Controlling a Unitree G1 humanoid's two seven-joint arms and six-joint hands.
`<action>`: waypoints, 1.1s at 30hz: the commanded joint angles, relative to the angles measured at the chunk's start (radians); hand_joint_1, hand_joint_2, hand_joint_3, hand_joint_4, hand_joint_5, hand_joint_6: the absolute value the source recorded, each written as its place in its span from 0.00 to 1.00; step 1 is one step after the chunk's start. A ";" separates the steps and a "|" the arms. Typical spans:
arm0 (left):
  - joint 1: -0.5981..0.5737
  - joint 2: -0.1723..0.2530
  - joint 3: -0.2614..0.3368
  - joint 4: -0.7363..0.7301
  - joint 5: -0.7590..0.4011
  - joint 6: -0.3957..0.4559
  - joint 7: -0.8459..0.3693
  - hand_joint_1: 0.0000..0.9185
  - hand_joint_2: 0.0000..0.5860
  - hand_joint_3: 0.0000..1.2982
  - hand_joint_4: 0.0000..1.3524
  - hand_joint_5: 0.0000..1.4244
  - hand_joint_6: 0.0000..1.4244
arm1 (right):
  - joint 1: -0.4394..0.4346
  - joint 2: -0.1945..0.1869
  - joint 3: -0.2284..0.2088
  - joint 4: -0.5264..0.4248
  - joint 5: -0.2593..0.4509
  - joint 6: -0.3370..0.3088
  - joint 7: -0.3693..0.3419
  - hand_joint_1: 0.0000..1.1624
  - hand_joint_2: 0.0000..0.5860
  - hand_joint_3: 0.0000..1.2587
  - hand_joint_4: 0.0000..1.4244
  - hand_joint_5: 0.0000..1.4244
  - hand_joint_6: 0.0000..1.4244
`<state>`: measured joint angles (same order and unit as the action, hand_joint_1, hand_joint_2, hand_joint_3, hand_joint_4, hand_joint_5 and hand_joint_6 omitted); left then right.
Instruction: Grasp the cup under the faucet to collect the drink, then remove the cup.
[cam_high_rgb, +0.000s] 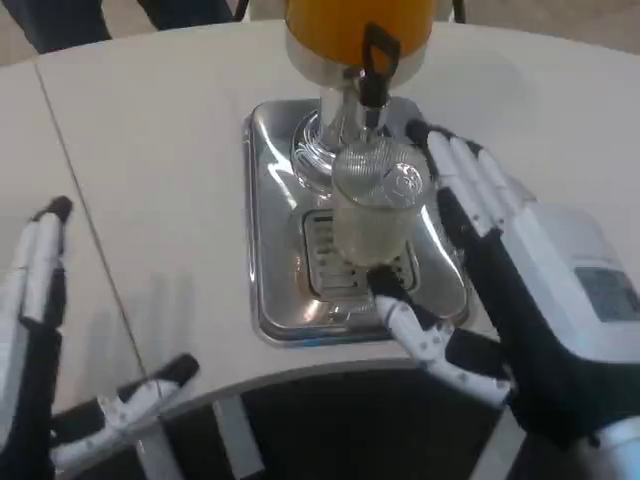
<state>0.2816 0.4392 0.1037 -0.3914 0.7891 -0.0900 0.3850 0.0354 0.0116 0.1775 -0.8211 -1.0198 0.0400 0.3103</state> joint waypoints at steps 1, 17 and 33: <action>0.072 0.018 -0.016 -0.056 0.078 -0.018 -0.059 0.26 0.16 0.00 0.00 0.05 0.11 | -0.036 0.081 0.013 0.011 0.060 0.089 -0.017 0.39 0.84 0.00 0.00 0.00 0.05; 0.113 -0.005 -0.032 -0.100 0.122 -0.026 -0.152 0.20 0.15 0.00 0.00 0.00 0.03 | -0.314 0.201 0.156 0.052 0.095 0.406 -0.179 0.41 0.82 0.00 0.00 0.00 0.05; 0.104 -0.026 -0.032 -0.080 0.104 -0.030 -0.152 0.20 0.16 0.00 0.00 0.00 0.04 | -0.436 0.130 0.047 0.149 0.347 0.487 -0.247 0.40 0.82 0.00 0.00 0.00 0.04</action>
<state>0.3795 0.4183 0.0726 -0.4818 0.9026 -0.1103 0.2395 -0.3999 0.1165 0.2374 -0.6737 -0.7025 0.5216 0.0696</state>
